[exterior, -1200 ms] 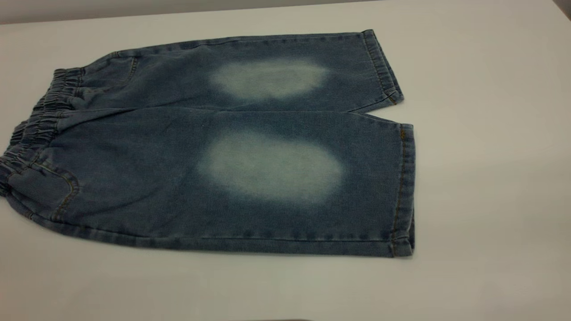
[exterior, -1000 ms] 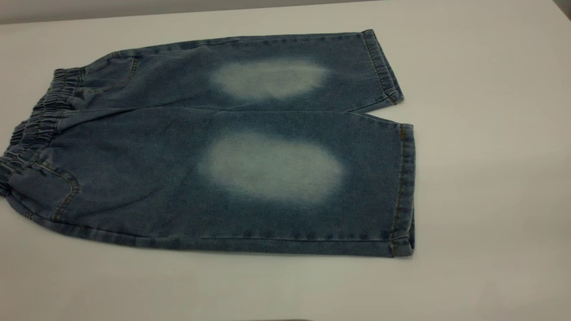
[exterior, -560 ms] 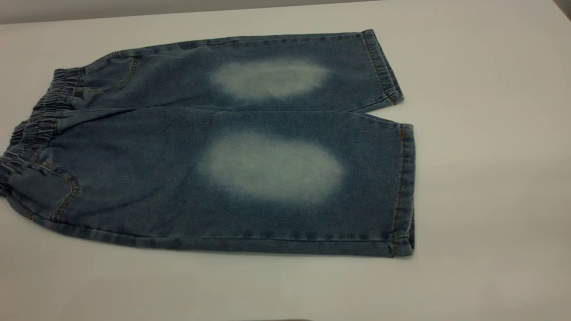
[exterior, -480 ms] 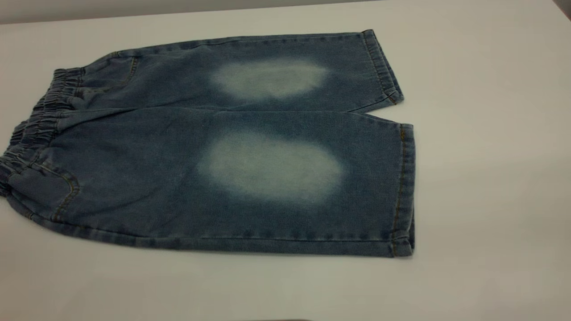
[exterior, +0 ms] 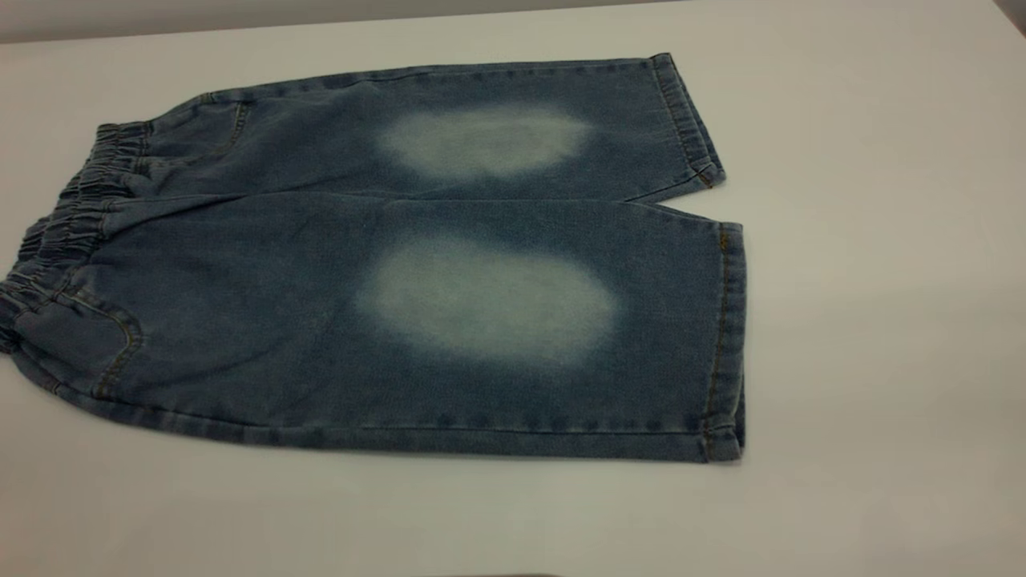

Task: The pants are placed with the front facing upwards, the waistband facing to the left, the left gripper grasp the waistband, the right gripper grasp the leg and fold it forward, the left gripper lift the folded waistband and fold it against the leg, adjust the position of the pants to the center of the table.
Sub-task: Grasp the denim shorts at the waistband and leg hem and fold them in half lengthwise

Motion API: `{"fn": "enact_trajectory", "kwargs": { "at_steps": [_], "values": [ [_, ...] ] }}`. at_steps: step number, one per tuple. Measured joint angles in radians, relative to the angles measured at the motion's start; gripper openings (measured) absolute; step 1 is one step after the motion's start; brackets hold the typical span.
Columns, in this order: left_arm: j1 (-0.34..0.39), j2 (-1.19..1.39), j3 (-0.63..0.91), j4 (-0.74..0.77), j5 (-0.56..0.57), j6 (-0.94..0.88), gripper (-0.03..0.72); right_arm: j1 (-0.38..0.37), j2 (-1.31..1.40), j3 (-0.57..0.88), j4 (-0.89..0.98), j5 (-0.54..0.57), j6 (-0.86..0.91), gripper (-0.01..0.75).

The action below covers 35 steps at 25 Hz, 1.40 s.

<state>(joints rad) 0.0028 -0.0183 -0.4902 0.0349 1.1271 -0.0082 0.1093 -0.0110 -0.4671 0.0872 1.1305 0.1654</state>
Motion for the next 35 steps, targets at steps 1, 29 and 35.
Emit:
{"fn": "enact_trajectory", "kwargs": {
  "at_steps": [1, 29, 35],
  "values": [
    [0.000, 0.000, 0.000, 0.000, 0.000, 0.000, 0.537, 0.000, 0.000, 0.000, 0.000, 0.000, 0.000, 0.353],
    [0.000, 0.183, -0.059, 0.034, -0.054, -0.059, 0.509, 0.000, 0.276, -0.011, 0.115, -0.067, -0.138, 0.402],
    [0.000, 0.575, -0.075, 0.168, -0.192, -0.216, 0.506, 0.000, 0.607, -0.011, 0.302, -0.270, -0.293, 0.432]
  ]
}}
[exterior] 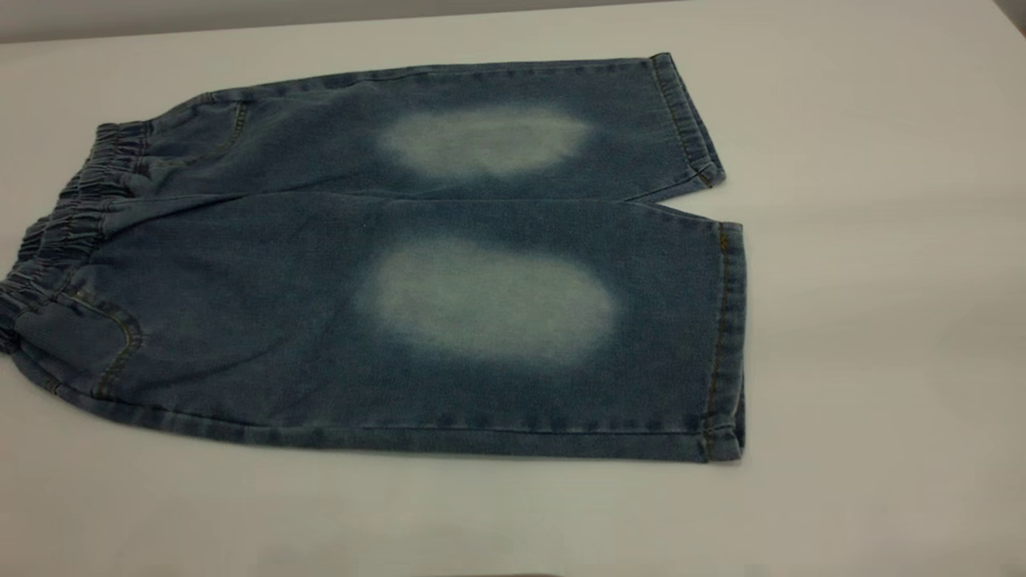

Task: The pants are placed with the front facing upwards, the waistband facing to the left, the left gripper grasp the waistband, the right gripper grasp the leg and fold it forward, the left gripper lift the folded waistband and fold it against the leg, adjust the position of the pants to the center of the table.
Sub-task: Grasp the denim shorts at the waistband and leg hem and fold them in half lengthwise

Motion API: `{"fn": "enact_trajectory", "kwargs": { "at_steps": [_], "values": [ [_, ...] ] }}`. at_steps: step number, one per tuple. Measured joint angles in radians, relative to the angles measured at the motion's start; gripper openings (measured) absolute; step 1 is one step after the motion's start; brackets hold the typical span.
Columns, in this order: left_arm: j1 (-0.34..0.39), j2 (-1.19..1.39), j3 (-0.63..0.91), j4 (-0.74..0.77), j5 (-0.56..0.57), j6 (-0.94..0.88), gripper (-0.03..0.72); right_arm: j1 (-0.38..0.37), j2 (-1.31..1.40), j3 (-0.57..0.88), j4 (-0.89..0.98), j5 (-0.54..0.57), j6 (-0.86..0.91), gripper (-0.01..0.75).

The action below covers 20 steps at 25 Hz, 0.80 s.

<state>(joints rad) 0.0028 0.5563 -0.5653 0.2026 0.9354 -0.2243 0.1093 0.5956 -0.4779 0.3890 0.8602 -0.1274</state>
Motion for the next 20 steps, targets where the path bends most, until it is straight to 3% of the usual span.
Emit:
{"fn": "enact_trajectory", "kwargs": {
  "at_steps": [4, 9, 14, 20],
  "values": [
    [0.000, 0.261, 0.000, 0.111, -0.150, -0.174, 0.506, 0.000, 0.196, 0.000, 0.129, -0.153, -0.125, 0.434],
    [0.002, 0.576, -0.004, 0.192, -0.319, -0.361, 0.506, 0.000, 0.429, 0.000, 0.288, -0.268, -0.260, 0.435],
    [0.074, 0.857, -0.077, 0.187, -0.422, -0.382, 0.506, 0.000, 0.603, -0.002, 0.499, -0.350, -0.466, 0.435],
    [0.137, 1.090, -0.181, 0.120, -0.461, -0.309, 0.503, 0.000, 0.718, -0.009, 0.740, -0.378, -0.704, 0.435]
  ]
}}
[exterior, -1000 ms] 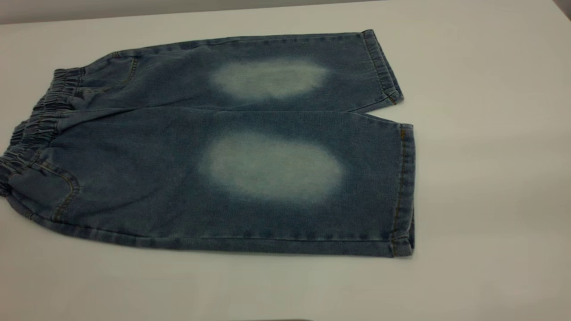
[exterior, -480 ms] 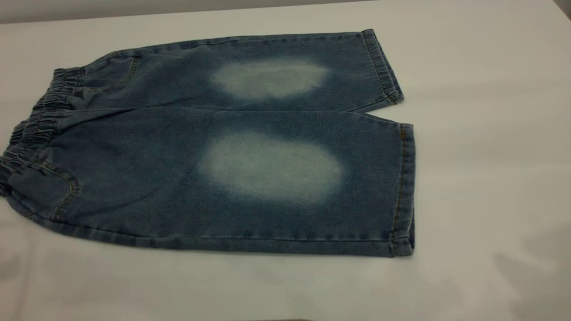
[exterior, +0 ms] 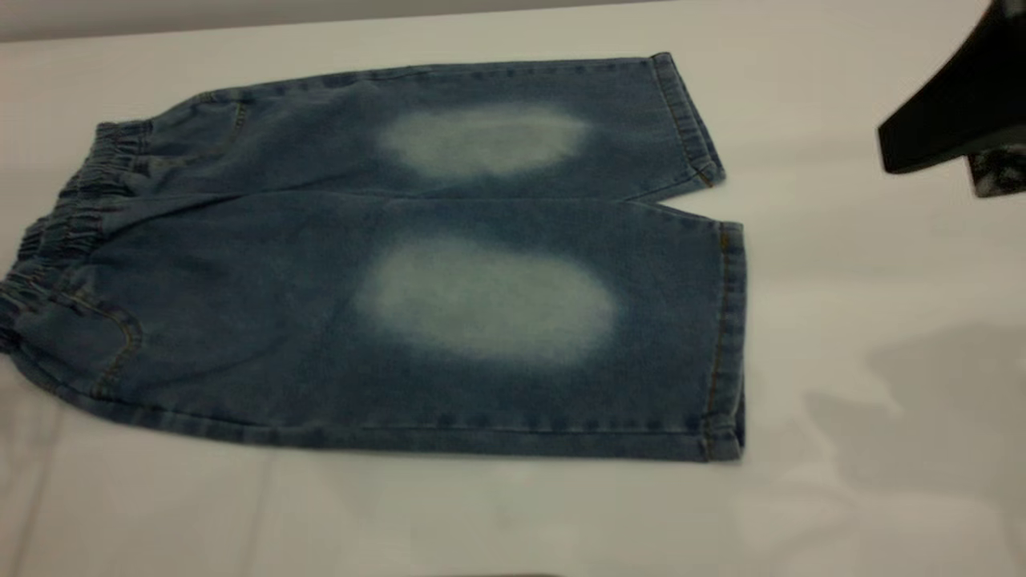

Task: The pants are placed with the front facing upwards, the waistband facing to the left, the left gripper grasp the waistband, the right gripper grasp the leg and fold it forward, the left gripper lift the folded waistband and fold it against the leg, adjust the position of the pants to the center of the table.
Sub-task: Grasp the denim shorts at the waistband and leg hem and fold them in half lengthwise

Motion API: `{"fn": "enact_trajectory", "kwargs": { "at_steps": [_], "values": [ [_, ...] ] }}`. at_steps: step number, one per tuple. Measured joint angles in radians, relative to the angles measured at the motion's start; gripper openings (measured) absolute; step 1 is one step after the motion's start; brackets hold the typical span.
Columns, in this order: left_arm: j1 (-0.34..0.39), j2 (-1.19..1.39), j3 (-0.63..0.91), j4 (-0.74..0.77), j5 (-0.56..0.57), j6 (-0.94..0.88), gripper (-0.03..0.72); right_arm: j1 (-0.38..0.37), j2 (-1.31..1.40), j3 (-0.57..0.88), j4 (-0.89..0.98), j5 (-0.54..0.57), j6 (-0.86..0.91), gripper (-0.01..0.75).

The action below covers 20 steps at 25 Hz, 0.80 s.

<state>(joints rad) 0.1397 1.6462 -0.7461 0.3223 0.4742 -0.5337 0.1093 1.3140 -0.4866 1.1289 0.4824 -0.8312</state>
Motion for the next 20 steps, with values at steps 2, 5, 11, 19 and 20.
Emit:
{"fn": "enact_trajectory", "kwargs": {
  "at_steps": [2, 5, 11, 19, 20],
  "values": [
    [0.001, 0.054, -0.030, -0.034, -0.025, 0.029, 0.502, 0.000, 0.011, 0.000, 0.053, -0.004, -0.049, 0.435],
    [0.001, 0.123, -0.069, -0.080, -0.058, 0.059, 0.502, 0.000, 0.012, 0.000, 0.094, -0.008, -0.089, 0.435],
    [0.001, 0.227, -0.101, -0.108, -0.127, 0.074, 0.502, 0.000, 0.012, 0.000, 0.103, -0.011, -0.101, 0.435],
    [0.001, 0.349, -0.104, -0.198, -0.241, 0.078, 0.502, 0.000, 0.012, 0.000, 0.105, -0.011, -0.103, 0.435],
    [0.001, 0.358, -0.105, -0.199, -0.242, 0.078, 0.501, 0.000, 0.012, 0.000, 0.105, -0.011, -0.103, 0.435]
  ]
}}
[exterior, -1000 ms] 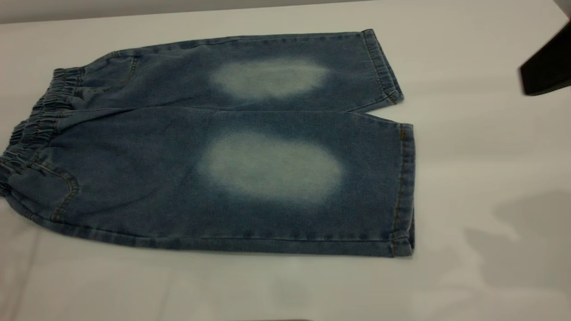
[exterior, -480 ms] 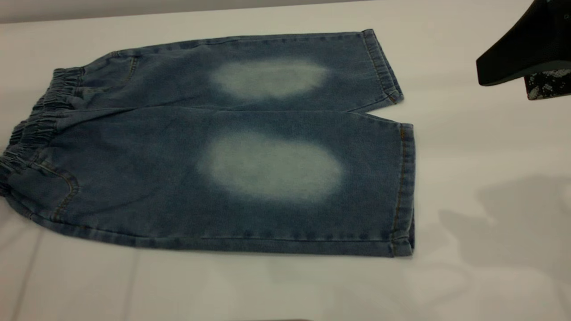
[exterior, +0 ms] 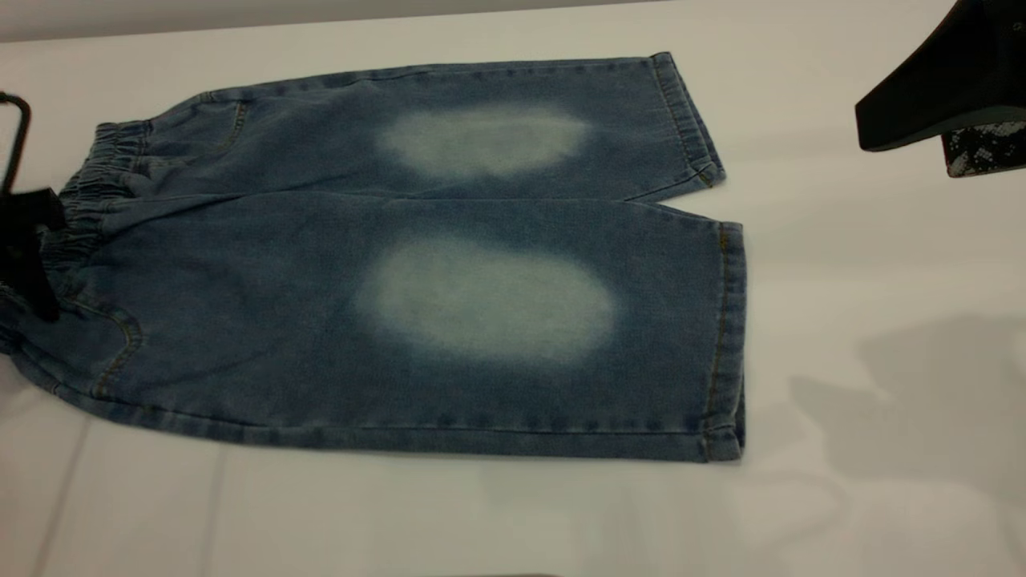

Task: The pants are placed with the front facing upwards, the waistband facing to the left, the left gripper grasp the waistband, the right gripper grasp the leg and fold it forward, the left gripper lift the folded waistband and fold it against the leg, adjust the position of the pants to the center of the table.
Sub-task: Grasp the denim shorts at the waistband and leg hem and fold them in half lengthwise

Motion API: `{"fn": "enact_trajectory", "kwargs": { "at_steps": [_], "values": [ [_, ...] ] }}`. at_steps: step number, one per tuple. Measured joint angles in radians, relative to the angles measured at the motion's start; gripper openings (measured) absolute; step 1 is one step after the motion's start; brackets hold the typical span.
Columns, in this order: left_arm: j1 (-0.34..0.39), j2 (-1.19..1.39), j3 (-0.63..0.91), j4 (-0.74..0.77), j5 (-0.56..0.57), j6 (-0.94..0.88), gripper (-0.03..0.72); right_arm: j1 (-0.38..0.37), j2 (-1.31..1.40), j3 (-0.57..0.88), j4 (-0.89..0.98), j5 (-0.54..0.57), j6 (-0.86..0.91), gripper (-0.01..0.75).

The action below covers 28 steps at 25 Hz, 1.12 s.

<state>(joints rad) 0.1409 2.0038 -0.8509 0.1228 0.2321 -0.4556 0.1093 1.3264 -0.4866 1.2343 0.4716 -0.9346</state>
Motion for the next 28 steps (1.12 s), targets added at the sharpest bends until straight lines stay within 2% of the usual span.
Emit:
{"fn": "enact_trajectory", "kwargs": {
  "at_steps": [3, 5, 7, 11, 12, 20, 28],
  "values": [
    [0.000, 0.023, -0.005, -0.003, -0.013, 0.001, 0.481, 0.000, 0.000, 0.000, 0.001, 0.000, -0.001, 0.435],
    [0.000, 0.026, -0.005, -0.008, -0.018, 0.002, 0.428, 0.000, 0.000, 0.000, 0.001, 0.000, -0.001, 0.435],
    [-0.003, 0.028, -0.005, -0.013, -0.025, 0.002, 0.341, 0.000, 0.012, 0.000, 0.001, 0.000, -0.001, 0.435],
    [-0.029, 0.026, -0.008, -0.013, -0.039, 0.006, 0.116, 0.000, 0.092, -0.002, 0.025, 0.023, -0.001, 0.435],
    [-0.041, 0.021, -0.010, -0.012, -0.038, 0.006, 0.092, 0.000, 0.124, -0.002, 0.037, 0.038, -0.001, 0.435],
    [-0.161, -0.089, -0.016, -0.018, -0.010, 0.071, 0.081, 0.013, 0.425, -0.011, 0.191, 0.178, -0.089, 0.435],
    [-0.219, -0.202, -0.016, -0.020, 0.031, 0.085, 0.081, 0.175, 0.660, -0.023, 0.545, 0.185, -0.330, 0.435]
  ]
}}
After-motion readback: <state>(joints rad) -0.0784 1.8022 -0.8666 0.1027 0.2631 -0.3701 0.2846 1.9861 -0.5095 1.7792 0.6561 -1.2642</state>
